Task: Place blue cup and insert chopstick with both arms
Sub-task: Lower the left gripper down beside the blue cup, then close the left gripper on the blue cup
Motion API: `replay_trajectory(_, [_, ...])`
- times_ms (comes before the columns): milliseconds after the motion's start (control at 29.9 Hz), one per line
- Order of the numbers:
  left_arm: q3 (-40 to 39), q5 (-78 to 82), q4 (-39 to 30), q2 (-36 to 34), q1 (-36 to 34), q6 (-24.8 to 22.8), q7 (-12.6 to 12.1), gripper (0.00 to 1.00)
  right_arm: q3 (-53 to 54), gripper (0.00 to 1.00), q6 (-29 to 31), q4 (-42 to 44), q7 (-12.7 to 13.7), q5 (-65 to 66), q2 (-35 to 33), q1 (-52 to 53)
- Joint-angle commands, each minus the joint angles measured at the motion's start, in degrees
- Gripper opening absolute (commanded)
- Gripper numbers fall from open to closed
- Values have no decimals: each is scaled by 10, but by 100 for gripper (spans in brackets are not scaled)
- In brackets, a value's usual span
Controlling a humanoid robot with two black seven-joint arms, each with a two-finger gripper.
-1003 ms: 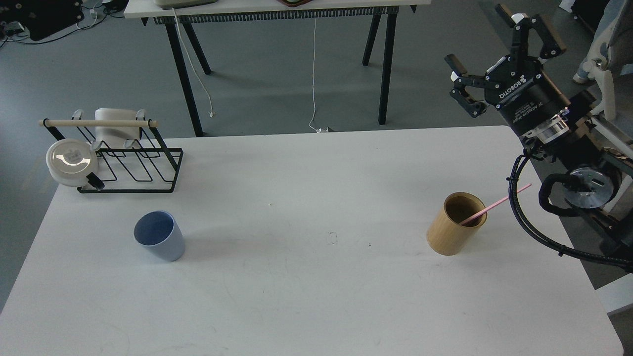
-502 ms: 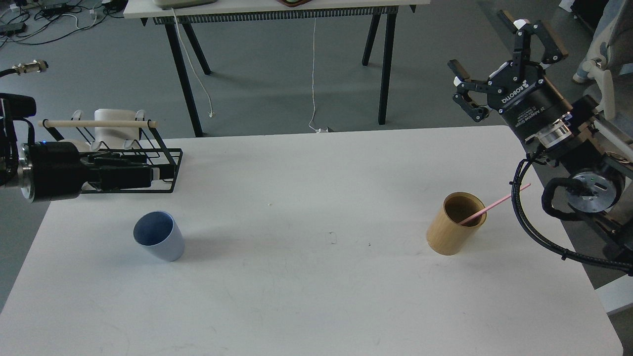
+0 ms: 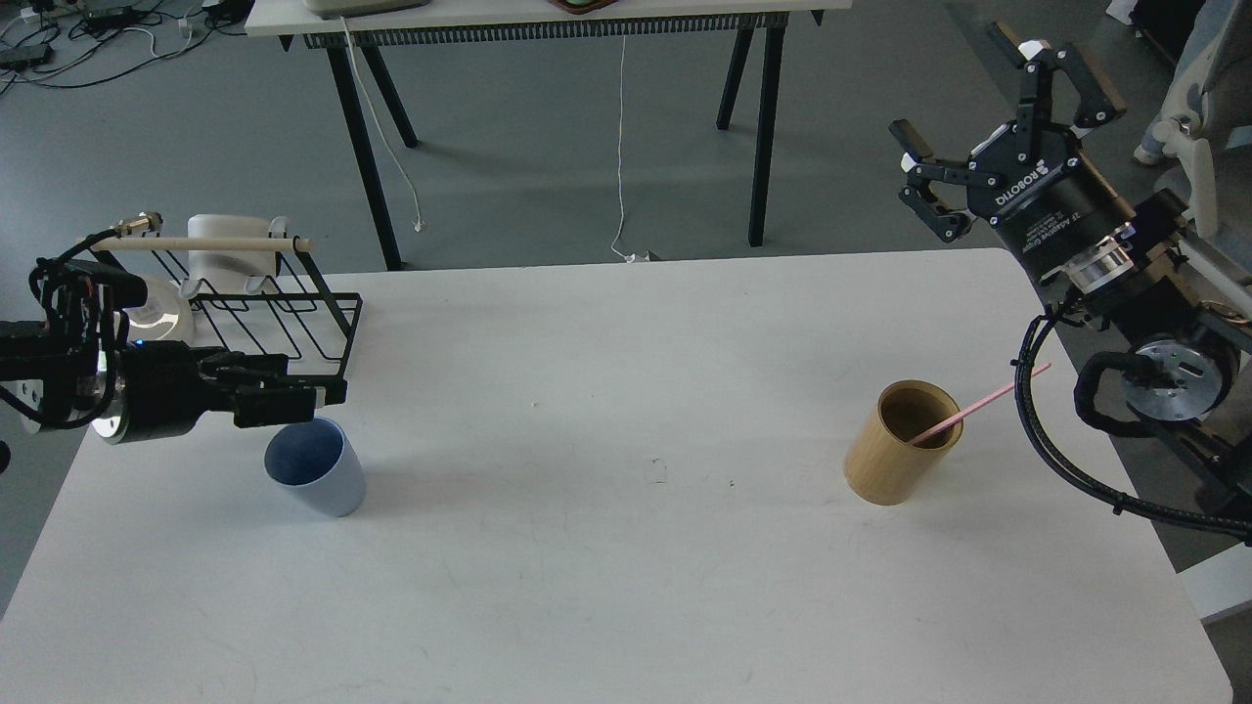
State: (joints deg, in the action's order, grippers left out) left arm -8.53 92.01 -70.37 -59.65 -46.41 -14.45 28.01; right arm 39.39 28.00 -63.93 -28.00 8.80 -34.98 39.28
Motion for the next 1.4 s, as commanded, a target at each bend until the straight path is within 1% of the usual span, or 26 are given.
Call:
replay_trajectory(0, [0,9,33,14,6,12,0,100,1,100,0,0,0,0,-1,0])
replay_trajectory(134, [0,10,44,15,21,27,0,100,1,100,0,0,0,0,-1,-5])
replay_trajectory(535, [0,11,46,15,50,28,0,100,1,100,0,-1,0,0,-1,-11])
replay_trajectory(635, [1,12,64,15,57,34,0,100,1,100,0,-1,0,0,-1,-13])
replay_trajectory(1003, [0,13,119,58,70,43,0,99,1,100,0,-1,0,0,-2,-19])
replay_trajectory(1170, [1,14,146,72,76,45,0,95,2,100,0,-1,0,0,-3,-21])
replay_trajectory(1371, [2,28,152,72,87,45,0,82,6,100,0,-1,0,0,-3,-25])
